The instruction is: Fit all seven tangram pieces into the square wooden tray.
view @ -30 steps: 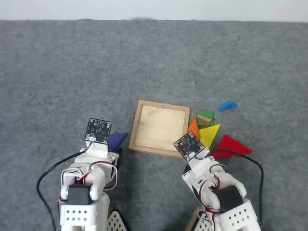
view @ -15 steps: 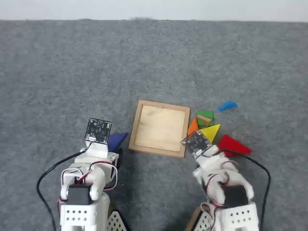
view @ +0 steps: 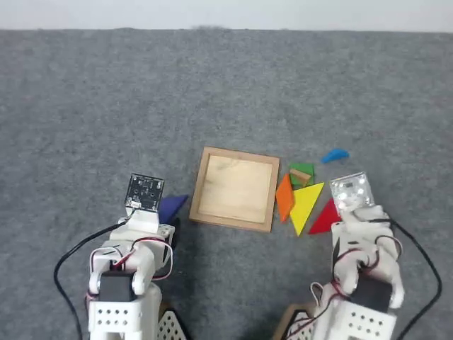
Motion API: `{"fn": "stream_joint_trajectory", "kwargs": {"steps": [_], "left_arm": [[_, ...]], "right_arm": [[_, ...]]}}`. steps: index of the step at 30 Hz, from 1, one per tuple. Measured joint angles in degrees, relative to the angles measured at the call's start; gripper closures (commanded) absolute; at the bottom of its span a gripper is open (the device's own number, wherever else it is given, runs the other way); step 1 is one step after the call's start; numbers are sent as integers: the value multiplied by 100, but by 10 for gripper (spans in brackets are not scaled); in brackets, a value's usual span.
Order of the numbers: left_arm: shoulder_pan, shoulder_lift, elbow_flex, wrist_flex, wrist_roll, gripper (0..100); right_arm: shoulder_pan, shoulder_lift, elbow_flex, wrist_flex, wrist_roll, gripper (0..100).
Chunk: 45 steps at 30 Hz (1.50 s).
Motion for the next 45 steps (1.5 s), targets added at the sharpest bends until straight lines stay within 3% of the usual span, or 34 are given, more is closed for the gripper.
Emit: {"fn": "stream_joint_trajectory", "kwargs": {"steps": [6, 9, 13, 17, 24, 32, 45], "left_arm": [[0, 0, 0, 0, 0, 800], [0, 0, 0, 0, 0, 800], [0, 0, 0, 0, 0, 800], [0, 0, 0, 0, 0, 800], [0, 0, 0, 0, 0, 800], [0, 0, 0, 0, 0, 800], [0, 0, 0, 0, 0, 800]], "right_arm": [[-220, 2778, -1741, 123, -818, 801], [-659, 4475, -2778, 484, -1125, 801], [-1468, 6426, -3525, 677, -1081, 797], [-2295, 6963, -3569, 721, -624, 784], [-2488, 7042, -3578, 905, 1345, 660], [-1591, 7042, -3578, 1196, 3824, 656], [-1248, 7121, -3578, 809, 5873, 656]]}}
